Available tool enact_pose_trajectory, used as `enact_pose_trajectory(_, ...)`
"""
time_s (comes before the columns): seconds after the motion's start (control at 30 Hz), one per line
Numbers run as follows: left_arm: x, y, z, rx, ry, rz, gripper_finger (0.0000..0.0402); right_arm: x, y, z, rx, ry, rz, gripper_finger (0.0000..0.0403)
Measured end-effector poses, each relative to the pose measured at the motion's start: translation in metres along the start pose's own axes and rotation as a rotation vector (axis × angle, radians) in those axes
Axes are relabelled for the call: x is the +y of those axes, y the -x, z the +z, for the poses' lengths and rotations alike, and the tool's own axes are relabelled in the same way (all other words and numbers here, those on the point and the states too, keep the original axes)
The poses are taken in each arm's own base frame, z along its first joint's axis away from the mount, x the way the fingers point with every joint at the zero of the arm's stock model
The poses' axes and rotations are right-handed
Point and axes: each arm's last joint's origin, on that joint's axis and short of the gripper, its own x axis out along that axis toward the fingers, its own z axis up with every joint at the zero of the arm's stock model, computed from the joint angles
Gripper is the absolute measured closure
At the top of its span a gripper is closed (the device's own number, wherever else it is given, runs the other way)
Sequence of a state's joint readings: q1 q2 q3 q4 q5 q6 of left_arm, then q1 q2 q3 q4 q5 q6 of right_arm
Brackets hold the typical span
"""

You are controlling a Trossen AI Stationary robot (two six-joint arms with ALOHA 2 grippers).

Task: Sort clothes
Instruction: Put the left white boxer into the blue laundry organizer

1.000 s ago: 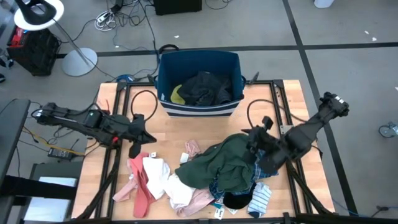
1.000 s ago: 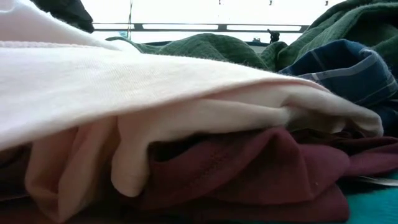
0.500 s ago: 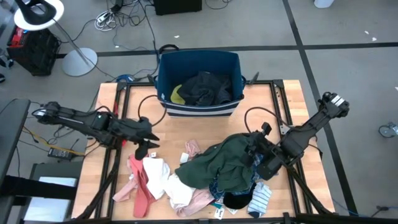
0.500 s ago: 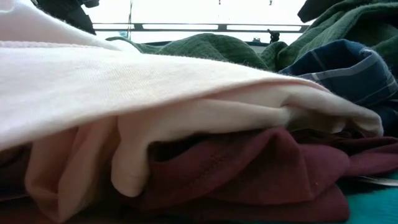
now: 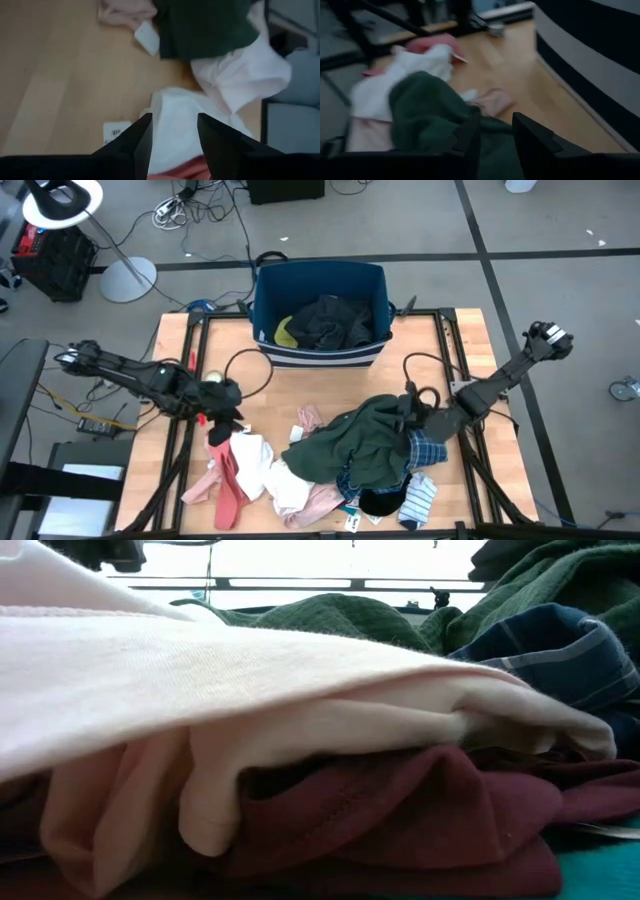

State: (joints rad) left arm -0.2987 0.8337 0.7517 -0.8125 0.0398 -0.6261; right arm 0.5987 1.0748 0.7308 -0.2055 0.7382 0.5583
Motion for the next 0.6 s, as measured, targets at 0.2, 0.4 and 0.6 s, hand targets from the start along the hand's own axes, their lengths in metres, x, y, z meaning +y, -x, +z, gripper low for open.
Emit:
enact_pose_trajectory(0.2,-0.006,-0.021,0.001,0.085,-0.015,0.047,0.024,-0.018,-0.008,0.007,-0.069,-0.008,0.083,0.0289)
enact_pose_trajectory(0.4,-0.01,-0.043,0.0,0.168,-0.031,0.095,0.024,-0.022,-0.013,0.009,-0.039,-0.008,0.134,0.0289)
enact_pose_trajectory(0.6,-0.013,-0.06,0.001,0.178,-0.046,0.143,0.024,-0.02,-0.014,0.007,-0.015,0.0,0.171,0.0289)
